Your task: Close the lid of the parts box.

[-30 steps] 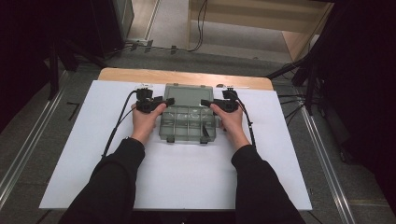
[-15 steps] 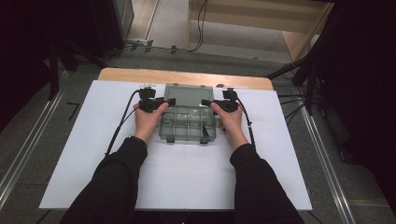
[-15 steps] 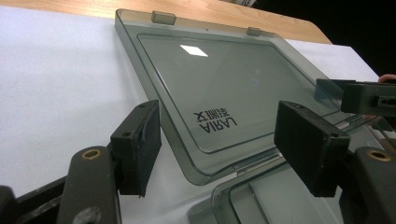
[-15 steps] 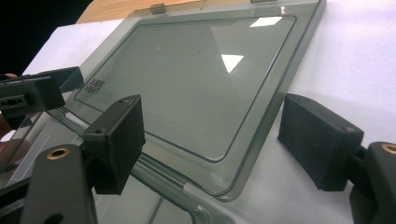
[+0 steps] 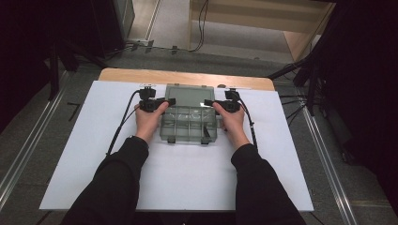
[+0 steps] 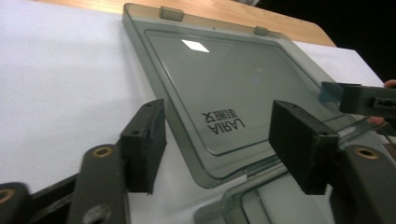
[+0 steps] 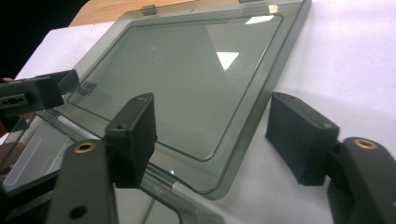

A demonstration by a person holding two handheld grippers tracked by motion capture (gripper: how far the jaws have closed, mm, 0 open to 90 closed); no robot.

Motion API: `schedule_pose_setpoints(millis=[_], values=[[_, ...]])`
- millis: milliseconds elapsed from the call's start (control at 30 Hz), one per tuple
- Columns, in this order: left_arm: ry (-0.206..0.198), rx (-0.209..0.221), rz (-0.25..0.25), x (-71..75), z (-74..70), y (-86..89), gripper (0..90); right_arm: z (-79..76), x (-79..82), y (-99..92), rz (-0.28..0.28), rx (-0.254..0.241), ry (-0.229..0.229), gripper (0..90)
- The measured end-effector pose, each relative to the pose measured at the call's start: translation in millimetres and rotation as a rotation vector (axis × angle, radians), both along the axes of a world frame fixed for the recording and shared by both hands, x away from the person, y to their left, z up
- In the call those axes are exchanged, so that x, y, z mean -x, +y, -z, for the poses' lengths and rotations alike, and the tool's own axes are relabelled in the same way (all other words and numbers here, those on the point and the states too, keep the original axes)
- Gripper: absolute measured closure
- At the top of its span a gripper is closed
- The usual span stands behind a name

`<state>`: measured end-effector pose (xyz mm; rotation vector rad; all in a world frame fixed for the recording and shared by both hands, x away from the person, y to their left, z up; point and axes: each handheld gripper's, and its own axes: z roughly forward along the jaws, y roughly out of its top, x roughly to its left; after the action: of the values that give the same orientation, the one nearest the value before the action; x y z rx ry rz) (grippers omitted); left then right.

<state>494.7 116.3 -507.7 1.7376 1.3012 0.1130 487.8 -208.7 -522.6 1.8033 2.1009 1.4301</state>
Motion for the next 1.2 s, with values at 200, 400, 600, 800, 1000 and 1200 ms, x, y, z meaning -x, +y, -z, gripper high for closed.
schedule_pose_setpoints(millis=[200,400,600,800,1000,1200], values=[[0.022,0.019,0.003,-2.3,1.7,1.0,38.0,0.6,-0.2,-2.3,0.003,-0.010,0.009,37.3],[0.022,0.019,0.017,-2.0,1.4,-1.2,38.3,0.2,0.7,0.2,-0.002,-0.009,0.010,44.8],[0.008,0.020,0.004,-1.9,0.4,0.3,46.2,-2.4,2.2,-3.5,0.009,-0.012,-0.018,52.7],[-0.022,0.016,0.001,-0.7,-1.8,3.1,56.4,-7.0,4.9,-7.5,0.015,-0.014,-0.048,60.9],[-0.070,0.025,0.012,2.0,-8.8,8.9,67.2,-15.5,11.2,-12.6,0.006,0.005,-0.102,70.9],[-0.093,0.021,0.029,4.3,-13.0,11.9,71.9,-22.9,17.1,-15.2,-0.016,0.033,-0.151,77.2]])
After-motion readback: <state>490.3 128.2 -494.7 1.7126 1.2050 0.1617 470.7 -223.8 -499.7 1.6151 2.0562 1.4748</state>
